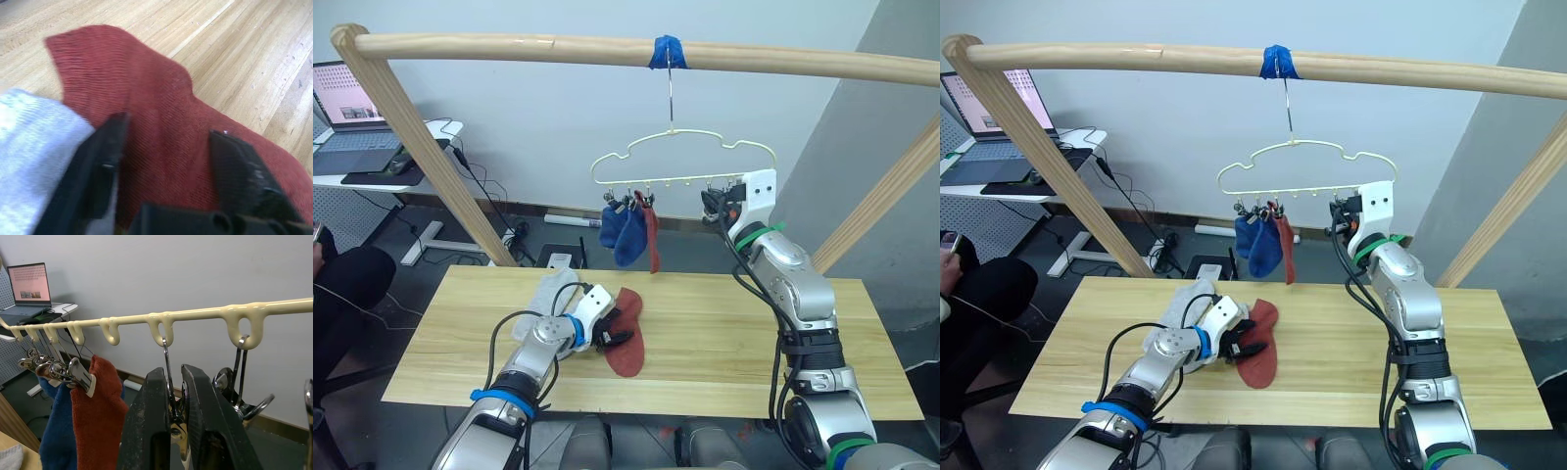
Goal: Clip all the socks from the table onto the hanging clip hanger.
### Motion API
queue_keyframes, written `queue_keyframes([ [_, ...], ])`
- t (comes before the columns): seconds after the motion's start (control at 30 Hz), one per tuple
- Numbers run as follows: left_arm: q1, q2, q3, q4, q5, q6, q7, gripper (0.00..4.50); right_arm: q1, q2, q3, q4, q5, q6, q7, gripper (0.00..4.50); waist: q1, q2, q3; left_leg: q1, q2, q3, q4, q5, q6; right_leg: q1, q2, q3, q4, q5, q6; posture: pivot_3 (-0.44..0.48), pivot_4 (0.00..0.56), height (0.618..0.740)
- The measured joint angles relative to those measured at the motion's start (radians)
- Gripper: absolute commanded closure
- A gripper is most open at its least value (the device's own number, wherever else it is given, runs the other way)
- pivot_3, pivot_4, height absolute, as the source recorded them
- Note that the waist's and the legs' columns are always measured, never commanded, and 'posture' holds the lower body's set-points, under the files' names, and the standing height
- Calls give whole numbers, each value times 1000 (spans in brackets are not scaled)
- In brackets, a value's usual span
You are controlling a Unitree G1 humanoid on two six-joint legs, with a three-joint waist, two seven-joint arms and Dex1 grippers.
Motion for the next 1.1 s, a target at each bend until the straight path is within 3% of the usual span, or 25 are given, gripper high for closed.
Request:
queue_keyframes([
  [0.07,0,0,18,-3,-15,0,-11,22,-1,0,0,0,0,0,0,4391,0,0,0,0,0,0,0,0,0,0,0,0,0,0,0,-12,126,740],
  [0.37,70,-30,91,-241,-158,52,-58,22,-2,-1,-1,2,-1,0,-2,4391,0,0,0,0,0,0,0,0,0,0,0,0,0,0,0,-15,124,740],
  [0.63,77,-27,-6,-170,-31,38,5,22,-2,-2,-1,3,-1,0,-1,4391,-1,0,0,0,0,0,1,0,0,0,0,0,1,0,0,-23,117,740],
  [0.73,69,-32,-31,-110,1,40,10,620,-2,-3,-1,3,-1,0,-1,4391,-1,0,0,0,0,0,1,0,0,0,0,0,1,0,0,-25,115,740],
  [1.1,34,-28,-64,-55,24,-68,-47,3823,-2,-8,0,3,-1,0,1,4391,-1,0,-1,0,0,0,1,0,0,0,0,0,1,0,0,-21,109,740],
])
